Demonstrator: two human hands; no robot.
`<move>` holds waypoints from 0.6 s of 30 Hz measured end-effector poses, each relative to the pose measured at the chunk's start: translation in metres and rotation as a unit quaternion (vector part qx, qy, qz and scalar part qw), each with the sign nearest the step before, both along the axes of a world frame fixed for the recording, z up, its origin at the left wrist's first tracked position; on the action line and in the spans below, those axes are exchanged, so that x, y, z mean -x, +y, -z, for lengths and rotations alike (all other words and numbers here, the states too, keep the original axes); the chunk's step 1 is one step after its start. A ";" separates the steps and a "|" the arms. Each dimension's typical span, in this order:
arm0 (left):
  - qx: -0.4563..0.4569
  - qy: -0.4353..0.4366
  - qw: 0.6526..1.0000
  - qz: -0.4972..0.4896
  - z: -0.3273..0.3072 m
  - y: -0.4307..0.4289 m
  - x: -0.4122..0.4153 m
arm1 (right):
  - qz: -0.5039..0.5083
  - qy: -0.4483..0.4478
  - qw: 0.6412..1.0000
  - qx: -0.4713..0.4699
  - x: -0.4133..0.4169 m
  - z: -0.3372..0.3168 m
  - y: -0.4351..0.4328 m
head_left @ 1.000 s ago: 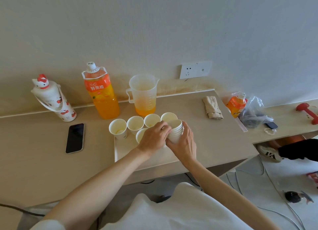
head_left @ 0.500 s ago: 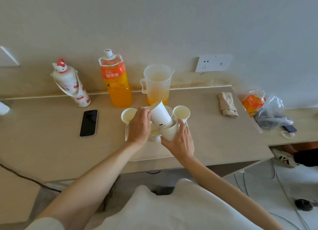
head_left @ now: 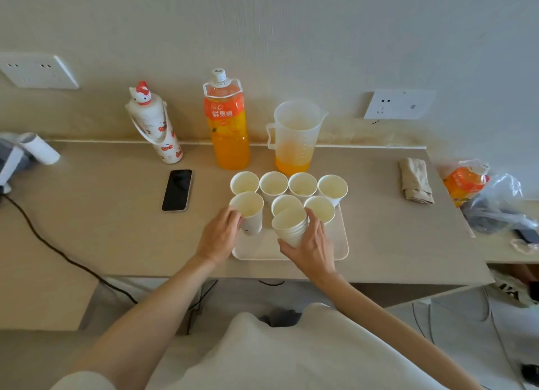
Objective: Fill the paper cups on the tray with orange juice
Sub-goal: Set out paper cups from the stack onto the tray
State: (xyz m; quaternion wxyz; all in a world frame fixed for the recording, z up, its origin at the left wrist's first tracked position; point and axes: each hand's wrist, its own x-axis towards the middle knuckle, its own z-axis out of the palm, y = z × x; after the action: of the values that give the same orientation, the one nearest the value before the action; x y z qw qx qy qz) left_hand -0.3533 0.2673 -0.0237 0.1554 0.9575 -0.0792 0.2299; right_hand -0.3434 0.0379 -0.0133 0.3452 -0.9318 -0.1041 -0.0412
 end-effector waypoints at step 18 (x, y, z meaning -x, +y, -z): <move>-0.035 0.112 0.993 -0.021 0.024 -0.018 -0.007 | -0.017 0.024 1.000 -0.007 0.005 0.002 -0.011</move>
State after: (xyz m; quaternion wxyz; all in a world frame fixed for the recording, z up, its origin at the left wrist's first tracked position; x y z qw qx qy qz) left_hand -0.3459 0.2492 -0.0473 0.1249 0.9834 -0.0489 0.1221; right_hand -0.3481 0.0265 -0.0149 0.3549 -0.9282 -0.1112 -0.0136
